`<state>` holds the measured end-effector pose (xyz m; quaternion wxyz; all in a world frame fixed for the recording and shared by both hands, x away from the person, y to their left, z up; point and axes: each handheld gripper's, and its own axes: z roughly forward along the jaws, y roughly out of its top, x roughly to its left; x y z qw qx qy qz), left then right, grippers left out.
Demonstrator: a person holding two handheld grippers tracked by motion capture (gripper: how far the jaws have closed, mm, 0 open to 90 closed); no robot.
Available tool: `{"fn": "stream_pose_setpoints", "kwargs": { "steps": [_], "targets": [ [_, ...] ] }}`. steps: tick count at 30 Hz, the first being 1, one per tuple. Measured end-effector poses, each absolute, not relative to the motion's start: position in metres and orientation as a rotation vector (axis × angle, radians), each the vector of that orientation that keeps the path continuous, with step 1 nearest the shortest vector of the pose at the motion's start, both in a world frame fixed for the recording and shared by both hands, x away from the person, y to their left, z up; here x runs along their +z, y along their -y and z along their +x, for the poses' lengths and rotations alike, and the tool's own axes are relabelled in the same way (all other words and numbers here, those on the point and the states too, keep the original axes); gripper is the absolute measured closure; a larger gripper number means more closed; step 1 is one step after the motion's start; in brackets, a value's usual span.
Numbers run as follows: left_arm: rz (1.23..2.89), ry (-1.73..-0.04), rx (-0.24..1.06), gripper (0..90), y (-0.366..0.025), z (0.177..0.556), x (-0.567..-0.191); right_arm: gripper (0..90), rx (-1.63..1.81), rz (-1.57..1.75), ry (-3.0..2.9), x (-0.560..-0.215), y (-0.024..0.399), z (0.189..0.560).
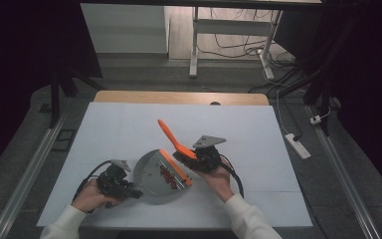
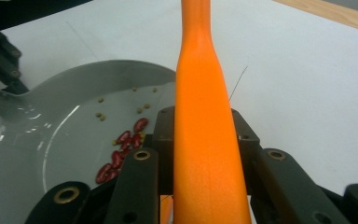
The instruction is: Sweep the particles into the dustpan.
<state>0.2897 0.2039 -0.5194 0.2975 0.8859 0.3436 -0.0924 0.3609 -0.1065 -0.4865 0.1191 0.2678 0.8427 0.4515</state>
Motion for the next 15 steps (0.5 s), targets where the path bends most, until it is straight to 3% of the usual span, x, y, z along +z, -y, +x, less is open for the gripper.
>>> {"fn": "stream_pose_setpoints", "kwargs": {
  "steps": [15],
  "targets": [
    [2.358, -0.901, -0.24, 61.3, -0.206, 0.285, -0.516, 70.4, 1.25, 0.853, -2.411, -0.484, 0.131, 0.358]
  ]
}}
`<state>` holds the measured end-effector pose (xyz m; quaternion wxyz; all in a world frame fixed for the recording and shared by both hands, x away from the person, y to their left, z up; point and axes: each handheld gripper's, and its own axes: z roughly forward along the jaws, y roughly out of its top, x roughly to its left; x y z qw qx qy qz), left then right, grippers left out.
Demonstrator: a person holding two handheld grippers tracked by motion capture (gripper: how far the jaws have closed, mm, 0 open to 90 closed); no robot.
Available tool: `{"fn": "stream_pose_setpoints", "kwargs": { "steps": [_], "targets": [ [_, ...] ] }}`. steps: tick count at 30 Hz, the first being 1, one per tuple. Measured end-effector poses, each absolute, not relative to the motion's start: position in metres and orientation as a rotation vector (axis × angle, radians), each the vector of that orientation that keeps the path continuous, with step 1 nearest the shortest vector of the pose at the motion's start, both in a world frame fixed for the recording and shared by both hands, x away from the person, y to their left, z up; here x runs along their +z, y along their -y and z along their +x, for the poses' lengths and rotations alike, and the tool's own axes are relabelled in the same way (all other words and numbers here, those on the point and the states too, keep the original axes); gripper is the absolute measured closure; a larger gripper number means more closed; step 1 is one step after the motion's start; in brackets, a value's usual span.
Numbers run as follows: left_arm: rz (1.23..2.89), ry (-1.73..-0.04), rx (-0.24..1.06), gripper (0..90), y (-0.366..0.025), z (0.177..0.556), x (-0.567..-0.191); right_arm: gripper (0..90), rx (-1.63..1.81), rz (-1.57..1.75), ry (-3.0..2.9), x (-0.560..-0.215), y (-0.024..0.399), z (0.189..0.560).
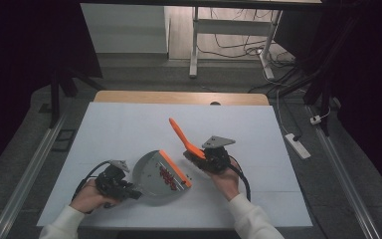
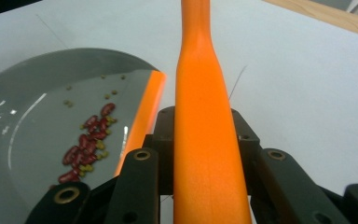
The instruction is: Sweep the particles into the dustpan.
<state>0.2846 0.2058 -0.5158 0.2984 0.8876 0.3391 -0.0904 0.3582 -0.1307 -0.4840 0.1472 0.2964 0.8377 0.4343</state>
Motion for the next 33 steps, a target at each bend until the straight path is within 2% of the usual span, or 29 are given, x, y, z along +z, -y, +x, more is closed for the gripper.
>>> {"fn": "stream_pose_setpoints", "kwargs": {
  "steps": [19, 33],
  "targets": [
    [2.375, -0.88, -0.25, 61.3, -0.203, 0.277, -0.514, 70.4, 1.162, 0.881, -2.415, -0.493, 0.154, 0.341],
    [2.379, -0.872, -0.254, 61.3, -0.201, 0.278, -0.514, 70.3, 1.151, 0.845, -2.496, -0.503, 0.137, 0.334]
  ]
}}
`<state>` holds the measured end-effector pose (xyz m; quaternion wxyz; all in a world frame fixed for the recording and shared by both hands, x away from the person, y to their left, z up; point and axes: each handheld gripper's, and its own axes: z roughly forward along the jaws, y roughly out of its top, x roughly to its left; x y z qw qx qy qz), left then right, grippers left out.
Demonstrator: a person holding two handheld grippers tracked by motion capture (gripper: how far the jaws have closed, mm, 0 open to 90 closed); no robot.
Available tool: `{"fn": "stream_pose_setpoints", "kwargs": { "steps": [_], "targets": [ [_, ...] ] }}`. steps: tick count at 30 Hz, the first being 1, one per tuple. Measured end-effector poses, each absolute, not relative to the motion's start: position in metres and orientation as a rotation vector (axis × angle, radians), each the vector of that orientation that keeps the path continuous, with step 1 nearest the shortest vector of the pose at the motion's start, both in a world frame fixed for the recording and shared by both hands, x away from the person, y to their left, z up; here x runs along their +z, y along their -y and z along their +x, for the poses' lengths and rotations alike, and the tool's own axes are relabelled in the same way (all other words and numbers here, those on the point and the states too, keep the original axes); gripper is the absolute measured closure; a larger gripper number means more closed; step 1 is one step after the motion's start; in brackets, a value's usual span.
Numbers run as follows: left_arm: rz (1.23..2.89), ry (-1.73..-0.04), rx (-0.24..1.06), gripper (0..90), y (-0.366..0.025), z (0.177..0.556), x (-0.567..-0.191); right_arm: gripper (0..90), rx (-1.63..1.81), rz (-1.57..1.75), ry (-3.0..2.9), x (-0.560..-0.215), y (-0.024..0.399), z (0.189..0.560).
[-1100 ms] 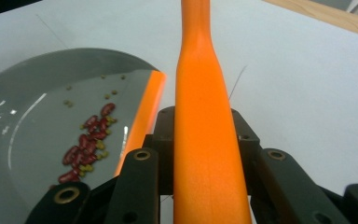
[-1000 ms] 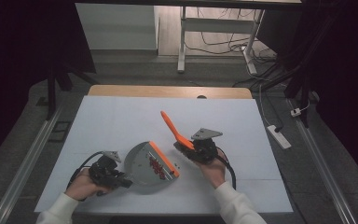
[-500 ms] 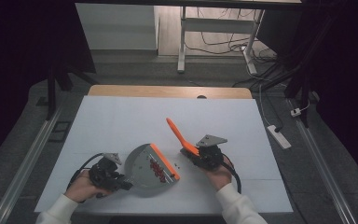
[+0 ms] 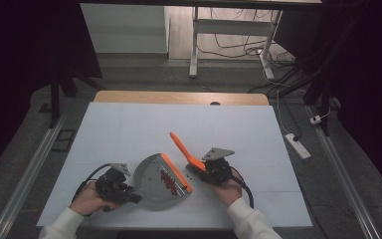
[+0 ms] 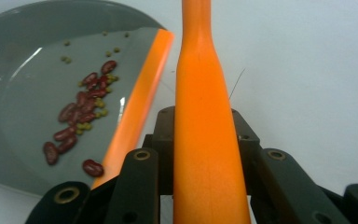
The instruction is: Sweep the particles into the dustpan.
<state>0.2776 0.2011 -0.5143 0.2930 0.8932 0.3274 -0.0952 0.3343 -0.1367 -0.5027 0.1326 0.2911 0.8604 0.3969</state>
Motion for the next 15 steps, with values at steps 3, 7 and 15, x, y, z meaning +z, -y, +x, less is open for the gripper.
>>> {"fn": "stream_pose_setpoints", "kwargs": {
  "steps": [3, 7, 15],
  "targets": [
    [2.379, -0.871, -0.253, 61.3, -0.2, 0.277, -0.514, 70.3, 1.163, 0.843, -2.506, -0.504, 0.132, 0.33],
    [2.38, -0.871, -0.255, 61.3, -0.2, 0.278, -0.515, 70.3, 1.162, 0.806, -2.514, -0.504, 0.124, 0.325],
    [2.385, -0.869, -0.258, 61.3, -0.2, 0.278, -0.515, 70.4, 1.275, 0.75, -2.542, -0.501, 0.11, 0.315]
  ]
}}
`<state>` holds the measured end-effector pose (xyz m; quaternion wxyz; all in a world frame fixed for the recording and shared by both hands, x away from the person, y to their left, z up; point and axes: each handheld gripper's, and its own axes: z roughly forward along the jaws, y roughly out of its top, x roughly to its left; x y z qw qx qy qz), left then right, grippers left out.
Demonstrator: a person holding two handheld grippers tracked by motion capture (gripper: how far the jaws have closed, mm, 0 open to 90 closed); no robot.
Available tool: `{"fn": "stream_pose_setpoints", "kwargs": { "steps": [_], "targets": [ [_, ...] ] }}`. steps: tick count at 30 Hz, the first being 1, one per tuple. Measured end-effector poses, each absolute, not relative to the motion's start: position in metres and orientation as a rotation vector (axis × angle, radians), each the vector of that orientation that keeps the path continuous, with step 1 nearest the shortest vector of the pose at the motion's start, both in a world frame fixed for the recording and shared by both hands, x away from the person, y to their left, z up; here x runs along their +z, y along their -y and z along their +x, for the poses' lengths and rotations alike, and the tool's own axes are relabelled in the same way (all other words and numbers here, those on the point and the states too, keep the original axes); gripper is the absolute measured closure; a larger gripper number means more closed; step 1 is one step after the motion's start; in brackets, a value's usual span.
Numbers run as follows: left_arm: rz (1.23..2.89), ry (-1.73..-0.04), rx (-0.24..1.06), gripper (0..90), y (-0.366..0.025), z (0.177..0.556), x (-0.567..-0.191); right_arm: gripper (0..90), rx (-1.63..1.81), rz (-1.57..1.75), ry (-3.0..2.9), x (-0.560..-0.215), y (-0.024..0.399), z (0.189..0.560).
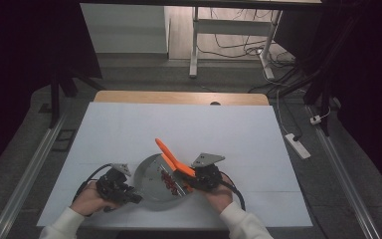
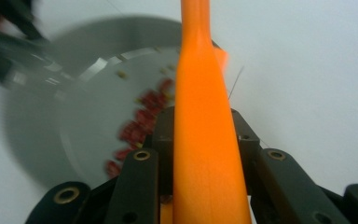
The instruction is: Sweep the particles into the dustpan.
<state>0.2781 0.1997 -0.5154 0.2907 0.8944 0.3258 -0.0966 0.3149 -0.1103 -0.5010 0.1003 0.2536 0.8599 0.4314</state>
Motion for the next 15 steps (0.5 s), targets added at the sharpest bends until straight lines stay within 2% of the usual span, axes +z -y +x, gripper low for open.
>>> {"fn": "stream_pose_setpoints", "kwargs": {
  "steps": [9, 15],
  "targets": [
    [2.384, -0.871, -0.259, 61.4, -0.2, 0.278, -0.516, 70.3, 1.334, 0.794, -2.423, -0.482, 0.129, 0.322],
    [2.382, -0.871, -0.259, 61.3, -0.2, 0.278, -0.517, 70.3, 1.278, 0.859, -2.383, -0.485, 0.147, 0.334]
  ]
}}
